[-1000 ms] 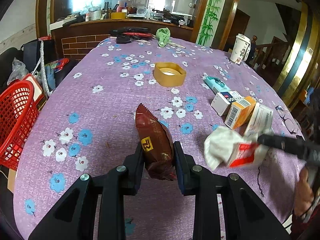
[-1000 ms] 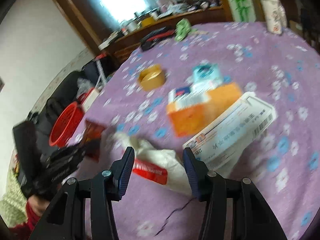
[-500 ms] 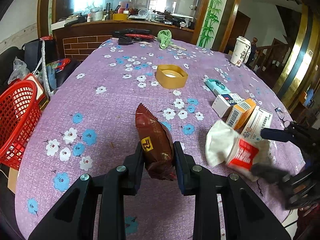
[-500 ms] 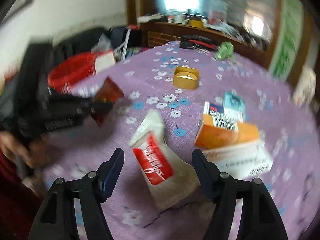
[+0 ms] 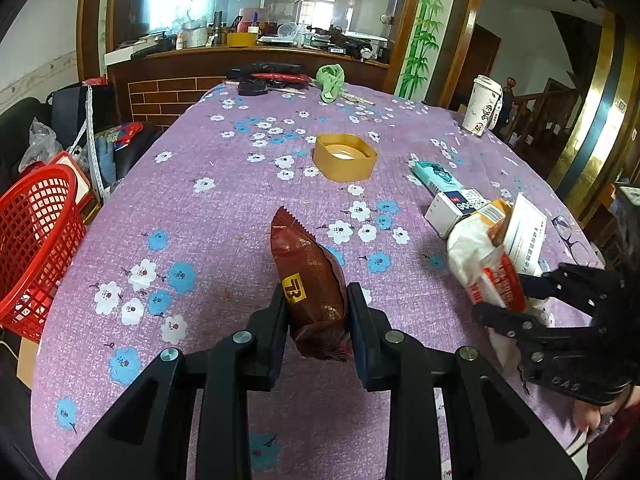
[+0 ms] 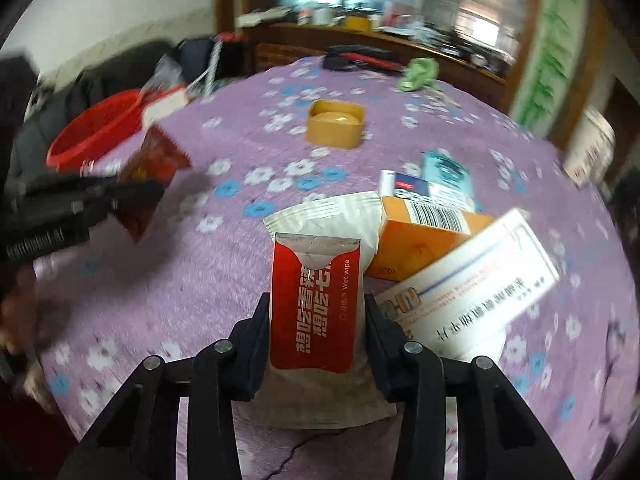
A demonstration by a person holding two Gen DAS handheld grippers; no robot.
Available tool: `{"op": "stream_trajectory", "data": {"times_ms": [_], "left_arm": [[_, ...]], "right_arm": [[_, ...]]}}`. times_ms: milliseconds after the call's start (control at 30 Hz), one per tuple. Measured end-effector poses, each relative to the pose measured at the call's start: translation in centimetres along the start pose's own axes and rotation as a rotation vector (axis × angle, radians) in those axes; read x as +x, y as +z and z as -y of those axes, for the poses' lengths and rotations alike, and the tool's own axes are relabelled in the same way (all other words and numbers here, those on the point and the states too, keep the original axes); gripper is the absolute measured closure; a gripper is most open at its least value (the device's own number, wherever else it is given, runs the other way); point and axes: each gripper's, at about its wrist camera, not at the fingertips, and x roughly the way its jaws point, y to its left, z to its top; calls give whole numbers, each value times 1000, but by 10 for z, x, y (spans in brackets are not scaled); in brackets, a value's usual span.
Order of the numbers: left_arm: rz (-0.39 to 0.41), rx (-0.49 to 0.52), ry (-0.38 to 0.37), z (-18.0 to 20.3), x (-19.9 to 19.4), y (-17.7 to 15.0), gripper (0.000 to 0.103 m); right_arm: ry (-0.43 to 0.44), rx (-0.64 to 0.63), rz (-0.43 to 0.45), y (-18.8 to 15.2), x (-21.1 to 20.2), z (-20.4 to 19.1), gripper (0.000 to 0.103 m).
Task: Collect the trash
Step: 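Lift the brown snack bag with the left tool while the right tool lifts the tissue packet, then hold the snack bag in the left tool while the right tool holds the tissue packet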
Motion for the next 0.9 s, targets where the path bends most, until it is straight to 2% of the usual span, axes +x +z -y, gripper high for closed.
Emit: {"op": "stream_trajectory", "data": {"times_ms": [33,133,300,433,633,900], "left_arm": [[3,2,2,2,1,0,76],[10,15,8,8,3,-2,76],[7,40,12,16,8,-5,76],[6,49,14,20,10,-8,76],[12,60,19,21,10,-9,76],[19,63,17,22,10,-9,76]], "right_arm": [[-5,61,29,-1,-5,4,58],[-45,133,123,-4,-16,3,58],[-53,199,188,-8,-20,6,58],[-27,222,206,-10,-23,11,58],[-57,200,225,-12,-28,5,58],[-51,222,224,-13,-27,9,58]]}}
